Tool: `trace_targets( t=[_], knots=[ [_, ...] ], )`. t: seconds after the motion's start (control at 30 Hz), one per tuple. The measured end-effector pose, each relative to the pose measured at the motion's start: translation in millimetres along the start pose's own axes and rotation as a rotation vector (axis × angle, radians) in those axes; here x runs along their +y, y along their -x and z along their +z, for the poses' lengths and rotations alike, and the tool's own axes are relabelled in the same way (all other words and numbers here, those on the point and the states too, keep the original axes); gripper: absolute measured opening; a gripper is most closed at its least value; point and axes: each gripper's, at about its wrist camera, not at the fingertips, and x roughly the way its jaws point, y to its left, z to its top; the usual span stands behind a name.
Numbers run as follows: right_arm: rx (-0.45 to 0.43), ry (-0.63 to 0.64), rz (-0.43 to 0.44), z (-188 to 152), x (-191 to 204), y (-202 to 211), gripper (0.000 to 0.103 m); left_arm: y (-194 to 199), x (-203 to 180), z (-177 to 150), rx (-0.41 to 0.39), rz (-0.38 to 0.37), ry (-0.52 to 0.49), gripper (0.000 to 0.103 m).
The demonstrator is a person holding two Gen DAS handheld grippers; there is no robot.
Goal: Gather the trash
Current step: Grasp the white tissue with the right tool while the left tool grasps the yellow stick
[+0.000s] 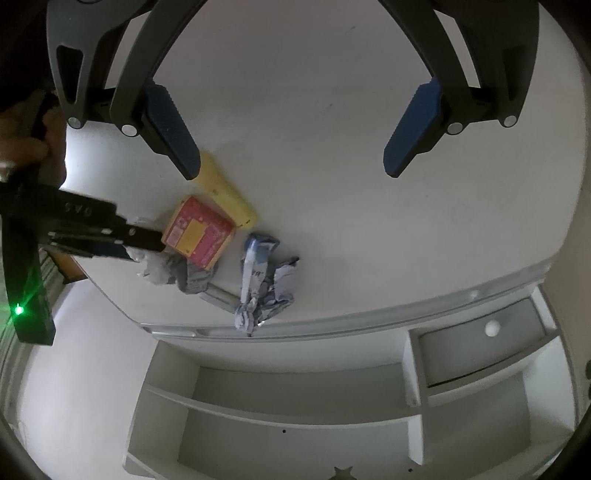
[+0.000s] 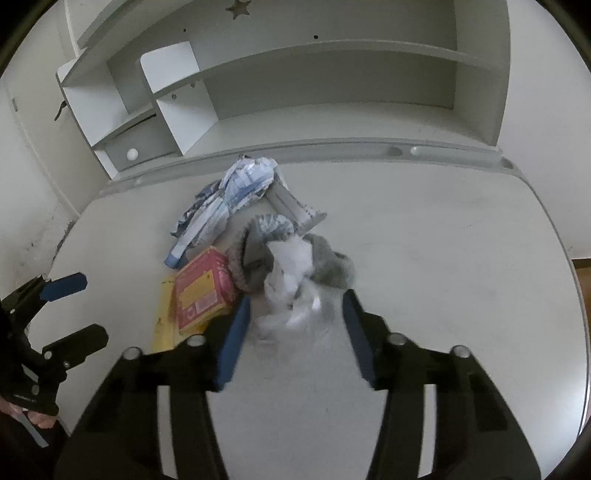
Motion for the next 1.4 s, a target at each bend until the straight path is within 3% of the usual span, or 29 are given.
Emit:
trace_targets(
  t=[0.07,0.23,0.43,0.63,0.7,0.77,0.83,0.9,0.97,1.1,1.2,1.4],
  knots=[
    [-0.008,0.011,-0.015,-2,1,0,0.036,-13,-7,6,0.006,0.009,0.0,0.096],
    [-0.048,-0.008,-0.016,-8,-7,20,0.036,-42,-23,18,0.058,0.031,0.007,0.096],
    [-0.069,-0.016,-0.008,-14,-15,36,0.036,-57,-29,16,0.081,0.111,-0.02,0.096],
    [-0.076,-0.026,-0.023,-16,-18,41,0.036,-55,-19,13,0.067,0.091,-0.009,0.094],
    [-0.081,-0.03,-0.03,-17,-19,44,0.036,-53,-19,11,0.053,0.094,-0.018,0.088],
    [-0.084,-0.034,-0.037,-18,-22,46,0.036,-51,-22,11,0.043,0.103,-0.037,0.069],
    [-0.087,-0.04,-0.045,-20,-23,49,0.036,-50,-27,12,0.039,0.095,-0.063,0.059],
    [-0.093,-0.048,-0.054,-22,-26,54,0.036,-48,-31,12,0.036,0.085,-0.085,0.041],
    [-0.103,-0.06,-0.065,-25,-30,60,0.036,-48,-34,13,0.037,0.082,-0.102,0.015],
    [-0.118,-0.09,-0.094,-37,-41,76,0.036,-39,-35,16,0.033,0.035,-0.089,0.012],
    [-0.134,-0.135,-0.127,-54,-56,94,0.036,-20,-46,24,-0.015,0.002,-0.088,0.012],
    [-0.183,-0.287,-0.237,-103,-108,145,0.036,15,-107,41,-0.107,-0.124,-0.159,0.012]
  ],
)
